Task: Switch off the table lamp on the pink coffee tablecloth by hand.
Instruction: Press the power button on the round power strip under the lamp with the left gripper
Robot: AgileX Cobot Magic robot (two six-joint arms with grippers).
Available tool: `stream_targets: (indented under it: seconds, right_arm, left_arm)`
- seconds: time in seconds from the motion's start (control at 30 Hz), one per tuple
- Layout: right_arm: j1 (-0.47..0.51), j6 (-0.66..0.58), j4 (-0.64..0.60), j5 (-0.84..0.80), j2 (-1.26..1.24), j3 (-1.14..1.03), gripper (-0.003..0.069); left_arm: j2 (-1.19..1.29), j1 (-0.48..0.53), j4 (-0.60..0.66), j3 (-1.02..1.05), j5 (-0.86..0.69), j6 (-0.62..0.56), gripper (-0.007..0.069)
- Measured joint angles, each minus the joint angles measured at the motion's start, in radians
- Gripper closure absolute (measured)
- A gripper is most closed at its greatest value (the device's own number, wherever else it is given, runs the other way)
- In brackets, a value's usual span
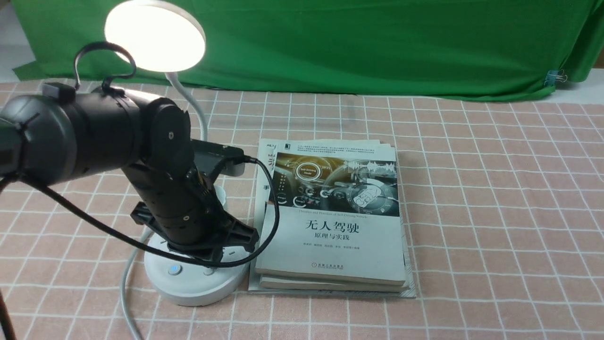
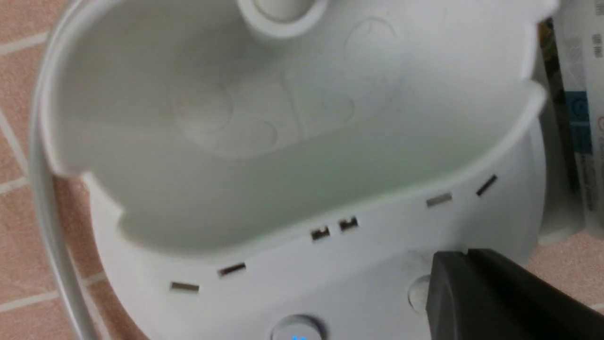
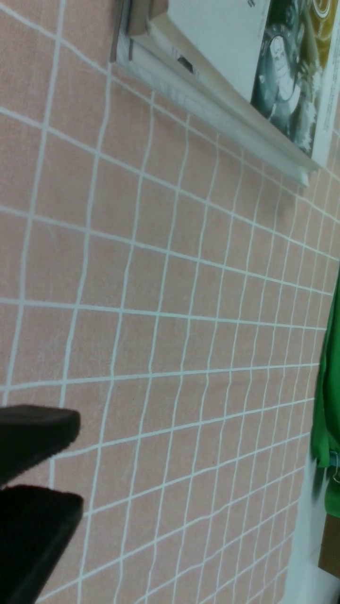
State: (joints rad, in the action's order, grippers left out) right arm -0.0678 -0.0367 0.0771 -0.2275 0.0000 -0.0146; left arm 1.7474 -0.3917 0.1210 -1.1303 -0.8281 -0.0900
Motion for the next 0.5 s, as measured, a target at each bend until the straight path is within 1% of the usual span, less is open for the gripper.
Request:
stream_targets:
  seconds: [0.3, 0.5]
  right_arm:
    - [0.0, 0.0, 0.0, 0.0, 0.0, 0.0, 0.0417]
    - [0.0, 0.0, 0.0, 0.0, 0.0, 0.0, 0.0417]
  left_arm:
    - [0.024, 0.0, -0.001, -0.01, -0.015, 0.0, 0.0631]
    - [-0.071, 0.0, -0.002, -0.009, -0.034, 0.001, 0.063]
